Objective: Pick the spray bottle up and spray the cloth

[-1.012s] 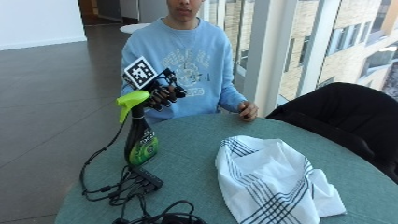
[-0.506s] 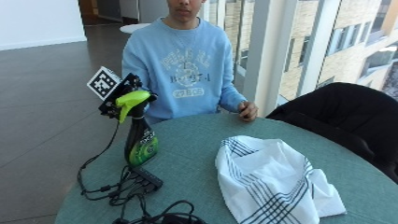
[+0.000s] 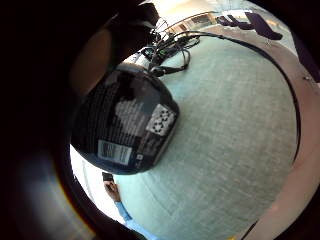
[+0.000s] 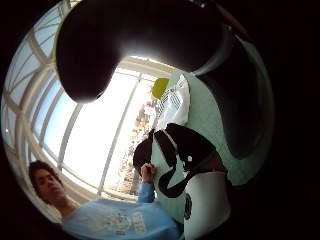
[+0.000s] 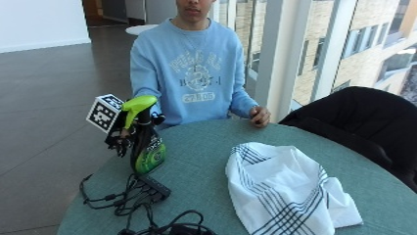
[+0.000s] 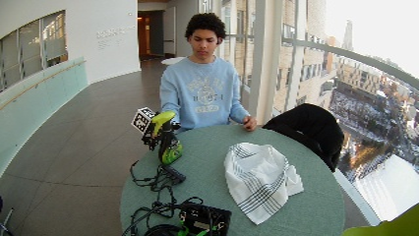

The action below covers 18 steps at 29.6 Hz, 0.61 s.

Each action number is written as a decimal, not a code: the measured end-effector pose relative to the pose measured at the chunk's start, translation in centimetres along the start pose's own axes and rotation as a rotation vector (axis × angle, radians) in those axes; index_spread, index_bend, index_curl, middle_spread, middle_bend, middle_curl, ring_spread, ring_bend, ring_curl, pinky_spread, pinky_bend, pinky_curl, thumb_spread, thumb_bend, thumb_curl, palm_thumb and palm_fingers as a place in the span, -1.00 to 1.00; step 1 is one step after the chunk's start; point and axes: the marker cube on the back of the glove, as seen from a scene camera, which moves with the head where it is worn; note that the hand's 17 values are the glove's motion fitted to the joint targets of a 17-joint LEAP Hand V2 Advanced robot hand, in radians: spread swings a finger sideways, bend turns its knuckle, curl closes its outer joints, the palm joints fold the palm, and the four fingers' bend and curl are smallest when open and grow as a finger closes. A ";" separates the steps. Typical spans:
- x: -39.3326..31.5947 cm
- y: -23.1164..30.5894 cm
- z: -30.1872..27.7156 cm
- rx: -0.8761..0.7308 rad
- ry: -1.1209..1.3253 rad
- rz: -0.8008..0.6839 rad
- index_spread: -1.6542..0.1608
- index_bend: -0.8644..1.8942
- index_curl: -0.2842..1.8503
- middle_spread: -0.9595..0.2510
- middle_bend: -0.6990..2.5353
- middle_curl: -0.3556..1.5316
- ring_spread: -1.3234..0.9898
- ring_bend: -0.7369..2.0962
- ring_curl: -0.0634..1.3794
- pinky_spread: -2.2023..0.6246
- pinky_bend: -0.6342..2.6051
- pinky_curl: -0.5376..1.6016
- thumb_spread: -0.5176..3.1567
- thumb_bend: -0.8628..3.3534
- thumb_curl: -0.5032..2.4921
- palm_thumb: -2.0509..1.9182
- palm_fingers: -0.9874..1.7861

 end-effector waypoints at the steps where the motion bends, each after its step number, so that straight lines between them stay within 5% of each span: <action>1: 0.1 -0.1 0.3 -0.004 -0.011 0.007 0.41 -0.25 -0.47 0.52 -0.40 -0.20 0.18 -0.36 -0.53 0.73 -0.47 -0.18 -0.13 -0.61 -0.45 0.34 0.04; 18: 0.0 -1.0 2.7 0.105 -0.036 0.098 0.47 -0.14 -0.38 0.50 -0.35 -0.18 0.18 -0.34 -0.54 0.76 -0.54 -0.25 -0.19 -0.60 -0.46 0.32 0.19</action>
